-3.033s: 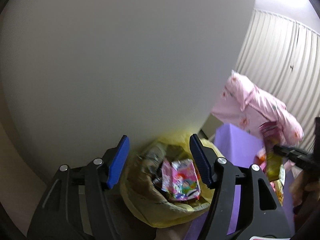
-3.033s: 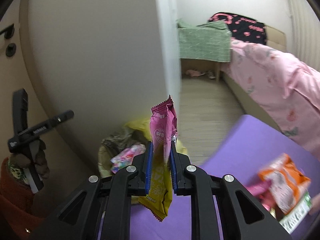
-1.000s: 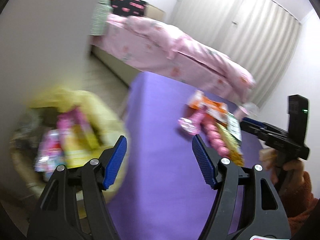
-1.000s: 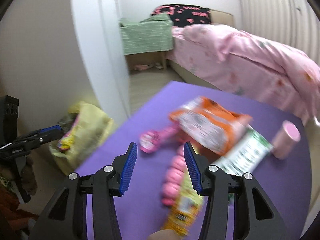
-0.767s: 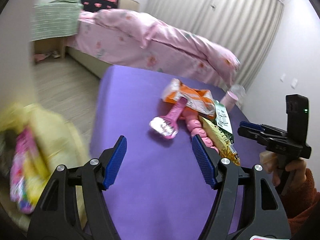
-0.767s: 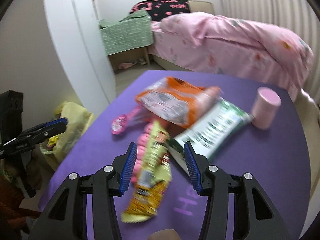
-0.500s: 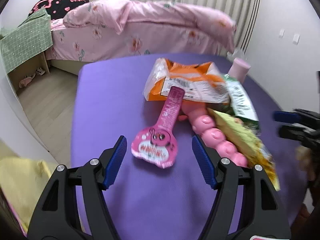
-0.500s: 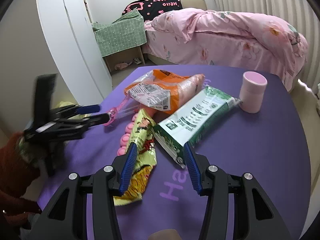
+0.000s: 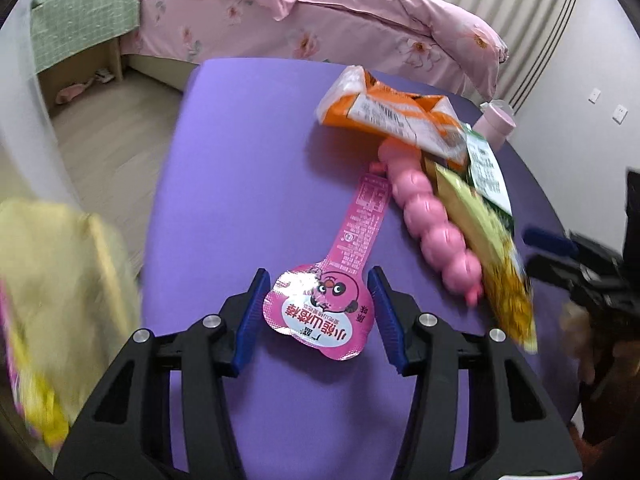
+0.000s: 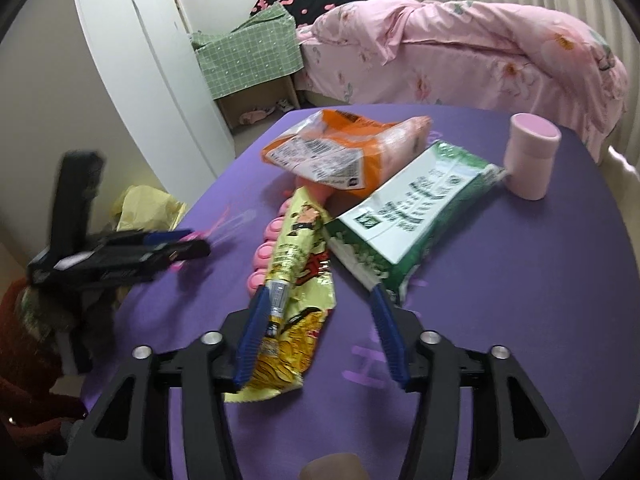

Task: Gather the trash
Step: 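Grasp the pink lollipop-shaped wrapper with the left tool, then grasp the yellow snack-stick packet with the right tool and lift it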

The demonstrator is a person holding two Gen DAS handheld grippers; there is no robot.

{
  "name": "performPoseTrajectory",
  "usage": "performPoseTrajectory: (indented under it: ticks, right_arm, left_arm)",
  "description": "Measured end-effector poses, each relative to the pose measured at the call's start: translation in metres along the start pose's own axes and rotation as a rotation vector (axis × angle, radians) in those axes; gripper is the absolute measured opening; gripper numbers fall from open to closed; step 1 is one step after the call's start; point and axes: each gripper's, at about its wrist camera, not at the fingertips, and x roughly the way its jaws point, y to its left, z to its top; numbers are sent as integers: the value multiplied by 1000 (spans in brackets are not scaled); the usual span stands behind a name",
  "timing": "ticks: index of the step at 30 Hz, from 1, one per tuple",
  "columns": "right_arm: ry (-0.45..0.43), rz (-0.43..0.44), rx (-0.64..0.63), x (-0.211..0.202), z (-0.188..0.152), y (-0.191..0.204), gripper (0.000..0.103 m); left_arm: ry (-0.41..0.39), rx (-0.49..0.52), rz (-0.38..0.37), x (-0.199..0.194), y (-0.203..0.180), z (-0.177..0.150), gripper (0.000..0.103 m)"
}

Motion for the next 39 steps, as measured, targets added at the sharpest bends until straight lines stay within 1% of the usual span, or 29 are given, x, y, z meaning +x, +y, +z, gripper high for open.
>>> performPoseTrajectory:
  ticks: [3, 6, 10, 13, 15, 16, 20, 23, 24, 27, 30, 36, 37, 39]
  right_arm:
    - [22, 28, 1, 10, 1, 6, 53]
    - [40, 58, 11, 19, 4, 9, 53]
    - [57, 41, -3, 25, 2, 14, 53]
    - [73, 53, 8, 26, -1, 11, 51]
    - [81, 66, 14, 26, -2, 8, 43]
    - [84, 63, 15, 25, -3, 6, 43]
    - [65, -8, 26, 16, -6, -3, 43]
    - [29, -97, 23, 5, -8, -11, 43]
    - [20, -101, 18, 2, -8, -12, 43]
    - [34, -53, -15, 1, -7, -11, 43]
    - [50, -53, -55, 9, -3, -6, 43]
    - [106, -14, -48, 31, 0, -6, 43]
    - [99, -15, -49, 30, -1, -5, 37]
    - [93, 0, -49, 26, -2, -3, 33]
  left_arm:
    - [4, -15, 51, -12, 0, -17, 48]
    - [13, -31, 43, -18, 1, -28, 48]
    - [16, -37, 24, -23, 1, -35, 48]
    - [18, -40, 7, -23, -2, -36, 49]
    - [20, -38, -10, -23, -4, -36, 49]
    - [21, -33, -17, -23, -6, -36, 50]
    - [8, 4, -54, -28, -16, -38, 54]
    - [0, 17, -65, -33, -19, -38, 55]
    - [-2, 17, -66, -34, -19, -38, 55]
    - [-9, 18, -58, -36, -18, -38, 55]
    - [-13, 13, -44, -38, -15, -38, 55]
    - [-23, 21, -30, -45, -11, -39, 56]
    - [-24, 21, -27, -46, -10, -39, 56]
    - [-23, 18, -25, -46, -8, -39, 56]
